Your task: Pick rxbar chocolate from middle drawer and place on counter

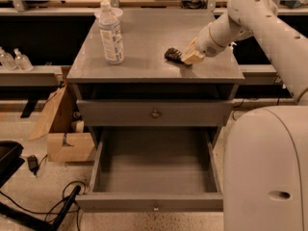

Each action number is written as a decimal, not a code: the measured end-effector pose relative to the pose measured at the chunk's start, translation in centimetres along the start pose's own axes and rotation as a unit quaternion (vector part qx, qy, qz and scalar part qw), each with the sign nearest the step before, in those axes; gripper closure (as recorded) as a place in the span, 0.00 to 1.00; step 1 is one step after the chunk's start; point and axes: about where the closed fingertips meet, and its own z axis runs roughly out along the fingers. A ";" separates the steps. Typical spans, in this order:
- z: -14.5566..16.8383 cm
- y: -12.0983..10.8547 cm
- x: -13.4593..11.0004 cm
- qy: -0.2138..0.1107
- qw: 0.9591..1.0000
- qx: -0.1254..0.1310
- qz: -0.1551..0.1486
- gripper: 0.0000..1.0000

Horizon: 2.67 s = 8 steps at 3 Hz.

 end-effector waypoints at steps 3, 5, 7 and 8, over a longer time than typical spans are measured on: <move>0.0 -0.1 -0.4 0.000 1.000 -0.004 0.000 0.19; -0.2 -0.2 -0.7 0.000 1.000 -0.005 0.000 0.00; -7.3 -2.8 -3.8 -0.049 0.997 0.048 0.019 0.00; -15.1 -4.9 -5.5 -0.089 0.987 0.130 0.036 0.00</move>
Offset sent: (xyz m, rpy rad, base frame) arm 0.0000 0.0000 0.0068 0.0000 0.0000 0.0000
